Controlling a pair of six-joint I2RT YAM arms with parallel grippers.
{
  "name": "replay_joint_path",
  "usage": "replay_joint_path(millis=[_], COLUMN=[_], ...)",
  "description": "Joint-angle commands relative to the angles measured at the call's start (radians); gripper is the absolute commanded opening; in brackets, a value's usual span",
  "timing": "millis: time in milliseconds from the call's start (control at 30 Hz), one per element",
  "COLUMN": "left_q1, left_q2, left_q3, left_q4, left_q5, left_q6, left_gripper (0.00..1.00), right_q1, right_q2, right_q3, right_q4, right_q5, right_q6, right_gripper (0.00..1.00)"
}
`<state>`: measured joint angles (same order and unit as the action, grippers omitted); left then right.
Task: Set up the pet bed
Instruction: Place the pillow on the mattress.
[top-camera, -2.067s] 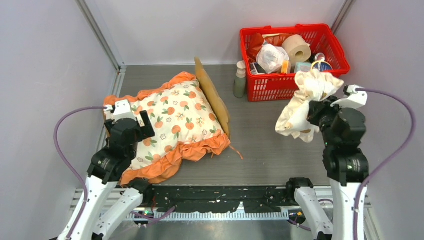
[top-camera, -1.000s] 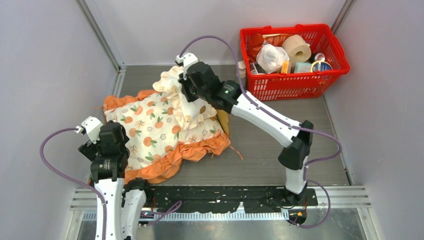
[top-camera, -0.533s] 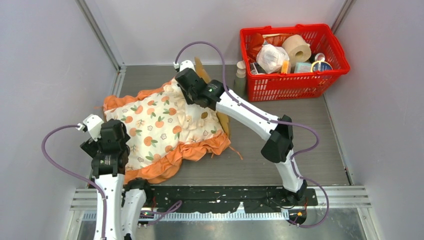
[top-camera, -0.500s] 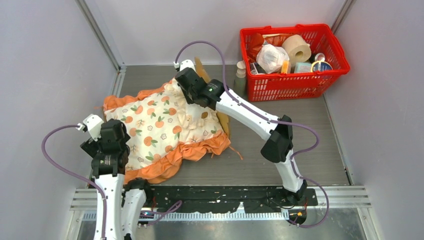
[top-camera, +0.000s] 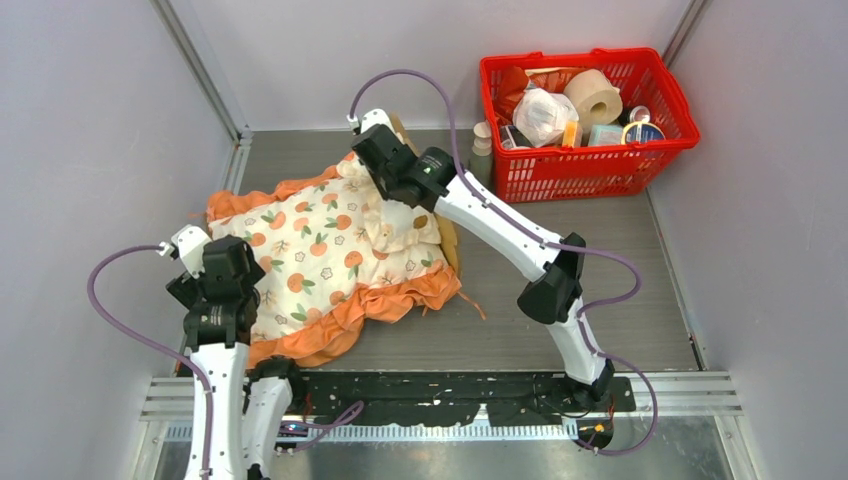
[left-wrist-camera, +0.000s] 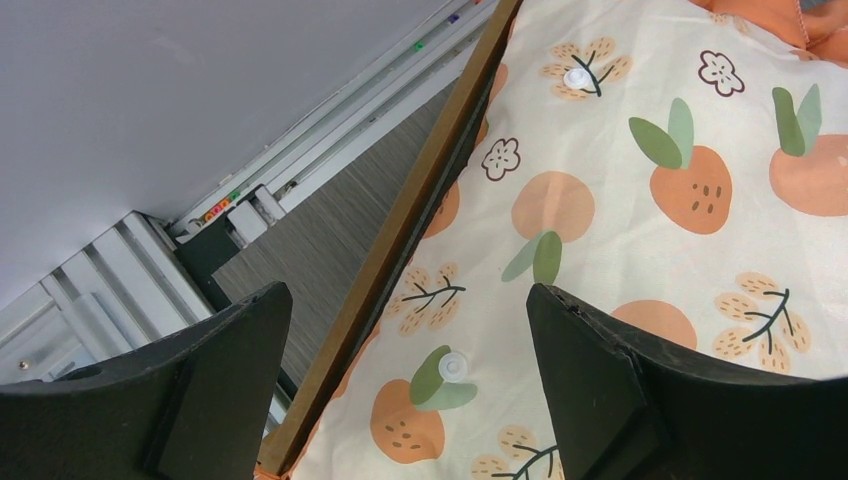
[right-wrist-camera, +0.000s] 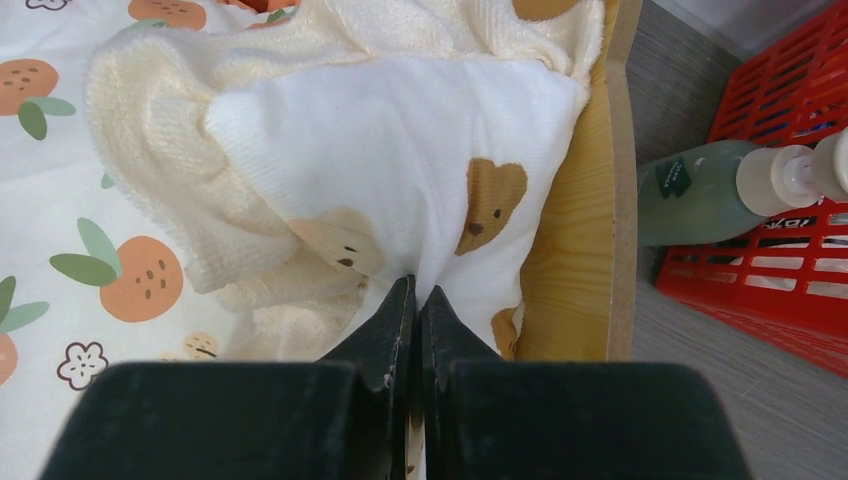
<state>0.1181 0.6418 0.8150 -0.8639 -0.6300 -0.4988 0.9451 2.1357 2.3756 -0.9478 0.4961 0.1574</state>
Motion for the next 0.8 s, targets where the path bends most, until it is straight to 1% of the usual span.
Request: replay_joint_path(millis=[0, 100, 233, 267, 300, 333, 367, 400, 467, 600, 633, 767], left_q1=[0.003, 0.003, 0.003, 0.003, 0.003, 0.003, 0.003, 0.003, 0.002, 0.003, 0.003, 0.003], left_q2=[0.009, 0.004, 0.014, 0.015, 0.017, 0.017, 0.019, 0.018, 0.018, 0.017, 0.018, 0.039], left_q3=[0.026, 0.027, 0.049, 0.051, 0.054, 0.057, 0.059, 0.06, 0.059, 0.051, 0.053, 0.073], left_q4=[0.047, 0.05, 0.038, 0.038, 0.04, 0.042, 0.045, 0.048, 0.062, 0.085, 0.088, 0.112], left_q5=[0.011, 0.012, 0.017, 0.019, 0.022, 0.024, 0.027, 0.028, 0.045, 0.045, 0.035, 0.016], left_q6=[-0.014, -0.016, -0.021, -0.025, -0.027, -0.029, -0.033, -0.037, -0.042, -0.025, -0.018, 0.008], left_gripper=[0.92, 0.92, 0.92, 0.92, 0.92, 0.92, 0.92, 0.92, 0.92, 0.91, 0.91, 0.92], right_q1=[-0.007, -0.009, -0.011, -0.011, -0.01, -0.01, -0.011, -0.01, -0.01, -0.011, -0.011, -0.011], right_q2=[0.017, 0.026, 0.045, 0.046, 0.041, 0.037, 0.022, 0.012, -0.037, -0.097, -0.099, -0.088], right_q3=[0.044, 0.024, 0.042, 0.049, 0.051, 0.051, 0.048, 0.035, -0.01, -0.132, -0.158, -0.21], right_q4=[-0.034, -0.007, -0.006, -0.004, 0.0, 0.01, 0.018, 0.04, 0.091, 0.221, 0.249, 0.274], right_q5=[0.018, -0.011, -0.038, -0.043, -0.051, -0.057, -0.058, -0.057, -0.047, -0.053, -0.064, -0.119], right_q6=[-0.031, -0.041, -0.057, -0.058, -0.059, -0.062, -0.065, -0.071, -0.079, -0.101, -0.112, -0.12], right_gripper=[0.05, 0.06, 0.21, 0.31, 0.35, 0.42, 0.45, 0.5, 0.55, 0.57, 0.56, 0.53])
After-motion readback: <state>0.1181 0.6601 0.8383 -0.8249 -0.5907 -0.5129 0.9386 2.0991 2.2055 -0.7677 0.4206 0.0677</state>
